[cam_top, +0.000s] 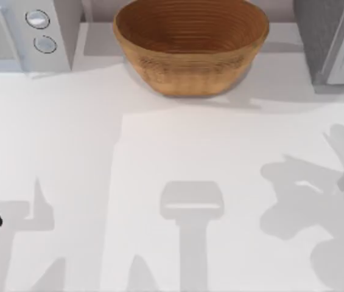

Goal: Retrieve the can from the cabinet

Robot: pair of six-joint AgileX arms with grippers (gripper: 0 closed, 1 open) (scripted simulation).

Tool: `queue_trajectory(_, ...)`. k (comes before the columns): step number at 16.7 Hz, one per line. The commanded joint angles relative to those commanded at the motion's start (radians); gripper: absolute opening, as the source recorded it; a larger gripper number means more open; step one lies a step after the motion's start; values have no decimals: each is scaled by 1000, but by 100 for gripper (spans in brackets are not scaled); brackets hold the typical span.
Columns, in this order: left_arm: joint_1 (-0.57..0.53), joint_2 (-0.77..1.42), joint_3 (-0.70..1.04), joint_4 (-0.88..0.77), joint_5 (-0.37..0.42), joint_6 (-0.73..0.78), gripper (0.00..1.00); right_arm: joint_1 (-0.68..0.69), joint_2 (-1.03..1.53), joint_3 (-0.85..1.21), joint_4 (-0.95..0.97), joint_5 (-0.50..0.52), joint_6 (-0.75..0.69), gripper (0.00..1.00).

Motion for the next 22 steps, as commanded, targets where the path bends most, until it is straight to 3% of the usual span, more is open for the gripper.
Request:
queue_trajectory(7, 0, 0, 0, 0, 0, 0, 100, -34, 254, 56, 200, -118, 4, 0)
queue_trajectory(20, 0, 0, 0, 0, 0, 0, 100, 41, 290, 113, 175, -42, 0, 0)
queue_trajectory(22, 0, 0, 0, 0, 0, 0, 100, 41, 290, 113, 175, -42, 0, 15)
